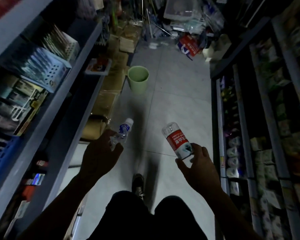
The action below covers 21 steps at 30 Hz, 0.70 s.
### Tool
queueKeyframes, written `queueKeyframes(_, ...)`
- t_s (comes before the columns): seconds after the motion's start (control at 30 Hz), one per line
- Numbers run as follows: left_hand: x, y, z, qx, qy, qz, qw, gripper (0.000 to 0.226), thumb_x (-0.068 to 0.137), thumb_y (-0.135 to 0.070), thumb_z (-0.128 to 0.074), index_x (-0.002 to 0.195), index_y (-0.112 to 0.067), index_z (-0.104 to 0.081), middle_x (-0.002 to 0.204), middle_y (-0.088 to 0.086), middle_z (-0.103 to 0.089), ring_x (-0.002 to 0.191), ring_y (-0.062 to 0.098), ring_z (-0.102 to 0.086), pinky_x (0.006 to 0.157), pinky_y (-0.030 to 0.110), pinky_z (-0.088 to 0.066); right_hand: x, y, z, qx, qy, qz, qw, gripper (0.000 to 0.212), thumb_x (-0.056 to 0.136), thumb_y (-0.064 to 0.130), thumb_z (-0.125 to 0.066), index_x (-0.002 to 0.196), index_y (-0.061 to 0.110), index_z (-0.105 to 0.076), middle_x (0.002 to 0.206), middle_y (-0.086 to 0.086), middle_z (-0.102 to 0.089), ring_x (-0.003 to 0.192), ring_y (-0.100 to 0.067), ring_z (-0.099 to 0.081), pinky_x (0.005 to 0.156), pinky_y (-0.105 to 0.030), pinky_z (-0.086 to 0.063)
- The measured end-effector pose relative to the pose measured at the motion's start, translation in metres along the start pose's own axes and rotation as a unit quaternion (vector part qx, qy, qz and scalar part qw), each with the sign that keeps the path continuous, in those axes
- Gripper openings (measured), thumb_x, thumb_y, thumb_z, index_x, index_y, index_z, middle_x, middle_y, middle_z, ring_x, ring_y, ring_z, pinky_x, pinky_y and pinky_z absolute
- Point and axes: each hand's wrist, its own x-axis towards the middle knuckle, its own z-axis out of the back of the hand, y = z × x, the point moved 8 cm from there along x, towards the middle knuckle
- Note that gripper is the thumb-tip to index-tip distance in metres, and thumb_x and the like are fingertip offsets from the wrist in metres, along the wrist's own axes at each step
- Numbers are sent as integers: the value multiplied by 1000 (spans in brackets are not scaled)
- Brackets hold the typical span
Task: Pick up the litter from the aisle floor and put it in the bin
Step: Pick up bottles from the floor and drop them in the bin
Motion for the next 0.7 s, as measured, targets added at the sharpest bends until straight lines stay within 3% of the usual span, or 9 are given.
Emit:
queueKeyframes(0.1,44,-20,-10,-11,19,-9,1000,16,88,-26,-69,95,-26,-55,60,-17,-52,50,-4,-51,48,12,-29,18,-10,5,-2,-8,-37,999,72,79,55,-75,135,24,-41,121,5,-49,92,-14,-63,74,-34,-55)
queueKeyframes(0.2,83,-43,-23,-8,35,-31,999,17,89,-23,-70,102,-16,-60,67,-19,-53,54,-5,-52,50,8,-31,35,-23,11,4,-12,-64,998,72,78,55,-75,134,26,-40,120,5,-49,92,-14,-63,75,-39,-58)
queueKeyframes(0.4,160,-94,-60,2,66,-83,994,20,92,-27,-64,105,-12,-60,71,-15,-52,58,2,-52,54,20,-38,80,-59,27,22,-25,-101,994,70,77,61,-72,130,32,-36,112,13,-43,86,-8,-61,64,-27,-51)
queueKeyframes(0.6,238,-150,-96,-26,74,-151,985,52,92,-60,-46,111,-13,-59,80,-7,-61,64,8,-60,57,24,-46,165,-89,57,45,-31,-102,993,71,79,52,-75,134,26,-39,118,7,-47,91,-13,-63,73,-36,-59)
queueKeyframes(0.7,269,-165,-111,-4,68,-137,988,38,95,-48,-55,117,-17,-57,85,-12,-61,66,3,-61,56,18,-45,213,-91,72,57,-24,-97,993,72,79,49,-77,136,23,-42,120,5,-48,95,-15,-63,76,-36,-58)
